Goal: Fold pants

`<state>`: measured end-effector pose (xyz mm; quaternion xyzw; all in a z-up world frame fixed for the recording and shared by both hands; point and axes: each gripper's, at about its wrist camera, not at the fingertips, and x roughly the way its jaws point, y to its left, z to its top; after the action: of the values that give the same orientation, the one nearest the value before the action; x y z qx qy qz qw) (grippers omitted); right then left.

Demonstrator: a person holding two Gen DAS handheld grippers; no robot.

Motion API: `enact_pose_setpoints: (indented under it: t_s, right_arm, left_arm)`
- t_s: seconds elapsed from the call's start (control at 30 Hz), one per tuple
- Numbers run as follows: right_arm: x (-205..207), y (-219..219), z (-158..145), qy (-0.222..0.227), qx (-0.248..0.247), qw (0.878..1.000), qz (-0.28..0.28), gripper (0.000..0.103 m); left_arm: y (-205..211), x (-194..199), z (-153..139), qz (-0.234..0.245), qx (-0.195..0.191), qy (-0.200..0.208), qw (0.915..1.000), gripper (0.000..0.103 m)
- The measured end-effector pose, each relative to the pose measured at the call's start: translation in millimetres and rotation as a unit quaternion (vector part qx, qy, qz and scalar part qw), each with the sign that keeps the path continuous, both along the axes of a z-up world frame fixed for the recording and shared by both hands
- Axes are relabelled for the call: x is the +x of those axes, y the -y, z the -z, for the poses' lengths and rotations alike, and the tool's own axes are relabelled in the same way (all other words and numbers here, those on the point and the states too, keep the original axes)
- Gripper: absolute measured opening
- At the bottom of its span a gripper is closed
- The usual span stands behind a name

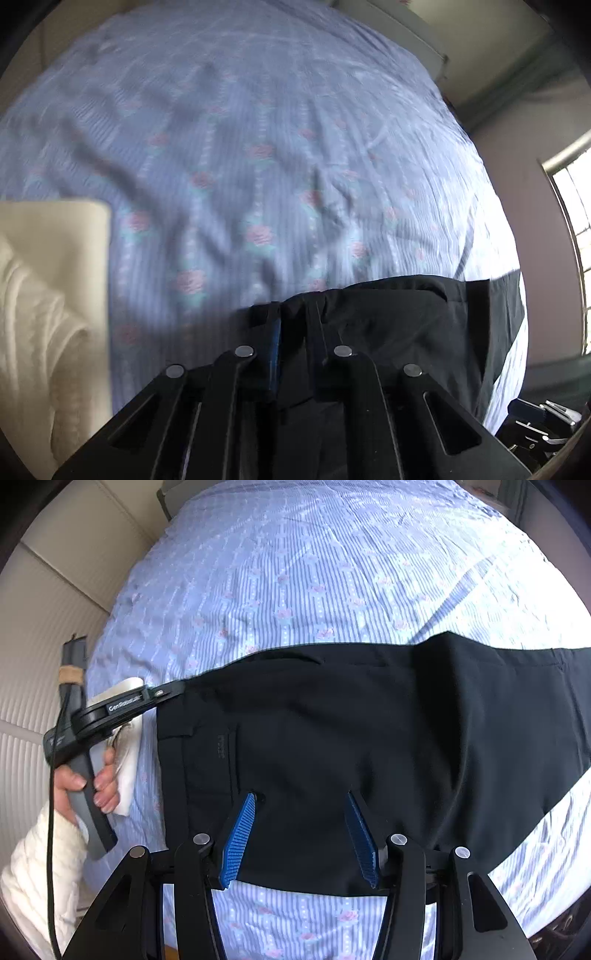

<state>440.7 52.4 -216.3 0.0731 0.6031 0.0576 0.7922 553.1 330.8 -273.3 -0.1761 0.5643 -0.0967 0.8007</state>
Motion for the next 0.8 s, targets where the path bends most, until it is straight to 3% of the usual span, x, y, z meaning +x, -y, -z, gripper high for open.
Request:
enact_pose_setpoints:
  t_s: [0.03,0.13,0.2,0.3,0.33,0.47,0.63,0.8]
  right_arm:
    - [0,1,-2,0.007,-0.006,1.000,0.001,0.052]
    - [0,4,-4,0.012,-0.011,1.000,0.006,0.052]
    - [-2,8,-7,0.016,-0.012,1.000,0.012,0.052]
    - [-10,20,-20,0.033,-0.013,0.999,0.021,0.052]
    - [-14,25,-24,0.039,-0.011,0.999,0.025,0.052]
    - [-33,53,-45,0.063,-0.008,0.997,0.045,0.052]
    - [-68,95,-80,0.102,0.008,0.991,0.087,0.052]
    - [-102,130,-114,0.152,0.015,0.981,0.120,0.052]
  left_arm:
    - [-3,0,4,-0.004,0.001,-0.002,1.0000,0.014]
    - [10,6,11,0.017,0.052,-0.010,0.9985,0.016]
    - [14,6,6,0.014,0.054,-0.007,0.9984,0.021]
    - [22,-5,-27,0.023,0.109,0.034,0.9932,0.038]
    - [25,-10,-38,0.033,0.113,0.046,0.9920,0.047]
    - [42,-38,-94,0.082,0.106,0.097,0.9862,0.055]
    - [76,-79,-160,0.119,0.091,0.150,0.9772,0.060]
    - [134,-108,-197,0.169,0.095,0.174,0.9655,0.063]
